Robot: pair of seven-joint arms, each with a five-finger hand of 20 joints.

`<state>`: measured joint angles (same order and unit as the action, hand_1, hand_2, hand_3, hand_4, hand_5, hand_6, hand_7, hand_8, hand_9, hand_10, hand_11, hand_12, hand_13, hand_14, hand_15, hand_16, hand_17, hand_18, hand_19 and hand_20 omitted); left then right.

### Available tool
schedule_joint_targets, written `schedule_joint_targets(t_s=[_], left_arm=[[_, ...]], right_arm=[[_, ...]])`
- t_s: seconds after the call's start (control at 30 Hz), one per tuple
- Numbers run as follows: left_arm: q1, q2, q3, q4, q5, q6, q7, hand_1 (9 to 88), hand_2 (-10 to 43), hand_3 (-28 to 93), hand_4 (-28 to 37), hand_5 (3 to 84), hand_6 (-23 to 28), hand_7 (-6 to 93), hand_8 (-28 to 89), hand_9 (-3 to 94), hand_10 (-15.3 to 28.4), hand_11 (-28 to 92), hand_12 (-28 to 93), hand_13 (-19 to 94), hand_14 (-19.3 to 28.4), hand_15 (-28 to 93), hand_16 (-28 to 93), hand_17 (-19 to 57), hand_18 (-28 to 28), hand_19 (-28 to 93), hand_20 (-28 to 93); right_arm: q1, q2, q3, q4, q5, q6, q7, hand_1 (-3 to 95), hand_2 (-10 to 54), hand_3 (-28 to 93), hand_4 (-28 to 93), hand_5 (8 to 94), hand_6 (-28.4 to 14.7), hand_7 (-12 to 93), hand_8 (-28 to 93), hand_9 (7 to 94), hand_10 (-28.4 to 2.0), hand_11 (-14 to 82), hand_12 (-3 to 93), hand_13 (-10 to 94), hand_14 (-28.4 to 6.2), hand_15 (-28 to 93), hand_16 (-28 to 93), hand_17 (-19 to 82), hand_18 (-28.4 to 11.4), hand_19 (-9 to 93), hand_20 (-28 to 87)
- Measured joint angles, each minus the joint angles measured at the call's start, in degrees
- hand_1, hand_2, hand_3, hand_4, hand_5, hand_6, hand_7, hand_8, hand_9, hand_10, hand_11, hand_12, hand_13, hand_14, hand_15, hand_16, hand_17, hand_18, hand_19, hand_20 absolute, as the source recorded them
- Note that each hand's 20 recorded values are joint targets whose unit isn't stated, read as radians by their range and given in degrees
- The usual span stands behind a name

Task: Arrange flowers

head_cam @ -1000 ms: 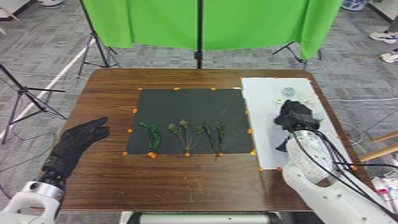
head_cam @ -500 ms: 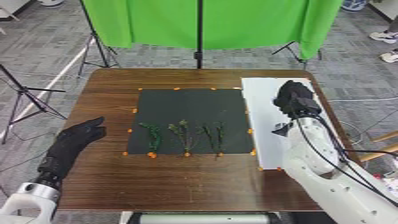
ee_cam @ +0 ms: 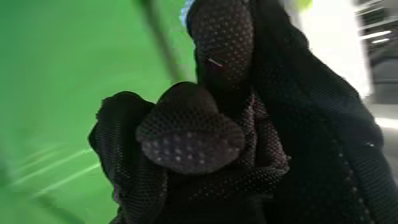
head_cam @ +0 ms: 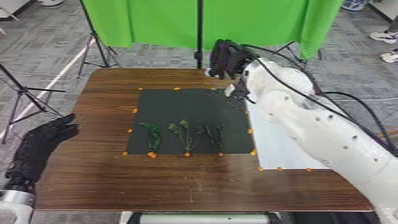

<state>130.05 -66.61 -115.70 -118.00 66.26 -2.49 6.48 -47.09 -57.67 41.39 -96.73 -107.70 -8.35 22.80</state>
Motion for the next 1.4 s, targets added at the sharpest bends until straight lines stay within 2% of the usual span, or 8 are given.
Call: schedule_joint_targets(t_s=[0.17, 0.23, 0.27, 0.37, 0.57, 0.9, 1.2, 1.4], left_arm=[[0.49, 0.32, 1.80, -0.22, -1.87, 12.47, 2.07, 19.6, 34.1, 62, -28.3, 45.6, 6.8, 9.2, -6, 47.2, 15.6, 19, 10, 40, 18.6, 18, -1, 13.1, 12.5, 13, 20], [0.29, 0.60, 3.17, -0.02, -2.61, 15.13, 2.95, 19.7, 34.6, 63, -28.3, 45.4, 7.5, 9.3, -6, 47.4, 15.7, 20, 10, 40, 18.5, 18, -2, 13.2, 12.5, 13, 20], [0.07, 0.71, 3.75, 0.17, -2.82, 15.37, 3.09, 19.7, 34.8, 63, -28.3, 45.5, 7.9, 9.2, -6, 47.5, 15.7, 20, 9, 40, 18.5, 18, -2, 13.2, 12.5, 13, 20], [-0.67, 0.80, 4.76, 0.67, -3.02, 14.53, 3.01, 19.8, 34.8, 63, -28.3, 45.8, 8.1, 9.1, -6, 47.6, 15.8, 20, 9, 40, 18.6, 18, -2, 13.2, 12.5, 13, 20], [-2.00, 1.07, 5.64, 1.37, -3.01, 10.40, 2.17, 18.2, 35.3, 63, -28.3, 46.4, 8.0, 9.0, -6, 47.7, 15.9, 20, 9, 40, 18.8, 18, -2, 12.7, 12.6, 13, 20], [-4.22, 1.56, 8.05, 2.87, -3.03, 9.10, 2.05, 17.4, 35.4, 64, -28.3, 46.8, 7.7, 8.9, -6, 47.5, 15.9, 19, 9, 40, 19.1, 18, -2, 12.4, 12.7, 13, 20], [-5.84, 2.02, 9.06, 3.73, -2.94, 7.13, 1.37, 17.3, 35.0, 64, -28.3, 46.8, 7.7, 8.9, -6, 47.2, 15.8, 19, 9, 39, 19.1, 18, -2, 12.1, 12.6, 13, 20], [-6.36, 2.18, 9.19, 3.82, -2.81, 5.99, 0.95, 17.4, 29.9, 65, -28.3, 46.4, 7.7, 8.5, -6, 46.6, 15.9, 19, 9, 39, 19.1, 18, -2, 11.9, 12.5, 13, 20]], right_arm=[[2.52, -6.81, -2.89, 0.65, 0.77, -3.26, -2.78, 64.5, -9.5, 54, -12, 79.2, -2.5, 24, 18, 93.7, -8.3, 14.5, 47.7, 94, 0.5, 59, 37, 67, -12.3, 93, 58], [2.46, -9.37, -3.81, 0.96, 0.70, -3.85, -3.34, 64.6, -9.5, 54, -12, 79.2, -2.4, 24, 18, 93.7, -8.3, 14.4, 47.7, 94, 0.5, 59, 37, 67, -12.2, 93, 58], [2.34, -10.53, -4.54, 1.16, 0.49, -3.85, -3.58, 64.7, -9.5, 54, -13, 79.2, -2.4, 24, 18, 93.7, -8.3, 14.4, 47.7, 94, 0.5, 59, 37, 67, -12.3, 93, 58], [1.60, -13.39, -7.32, 2.07, -1.17, -3.80, -4.48, 64.6, -9.5, 54, -13, 79.1, -2.3, 25, 18, 93.7, -8.2, 14.2, 47.8, 94, 0.5, 59, 37, 67, -12.3, 93, 58], [0.62, -17.49, -13.77, 5.75, -6.83, -3.79, -6.67, 63.4, -9.5, 55, -13, 78.9, -1.9, 25, 17, 93.7, -7.9, 13.8, 48.3, 94, 0.6, 59, 37, 67, -12.3, 93, 58], [0.16, -21.20, -18.86, 10.56, -10.68, 3.30, -7.67, 62.3, -9.5, 57, -14, 78.2, -1.2, 27, 16, 93.5, -7.4, 13.2, 48.5, 94, 0.6, 58, 38, 66, -12.1, 93, 58], [-1.22, -22.68, -19.73, 14.37, -12.99, 5.08, -7.11, 60.4, -9.5, 58, -14, 76.9, -0.5, 28, 15, 93.0, -7.5, 12.9, 48.1, 94, 0.3, 58, 38, 66, -12.2, 93, 58], [-1.96, -22.69, -20.32, 15.37, -13.18, 6.44, -6.37, 58.2, -9.5, 57, -14, 74.2, -1.1, 27, 13, 90.7, -7.8, 12.0, 48.0, 93, 0.2, 58, 39, 66, -12.4, 93, 59]])
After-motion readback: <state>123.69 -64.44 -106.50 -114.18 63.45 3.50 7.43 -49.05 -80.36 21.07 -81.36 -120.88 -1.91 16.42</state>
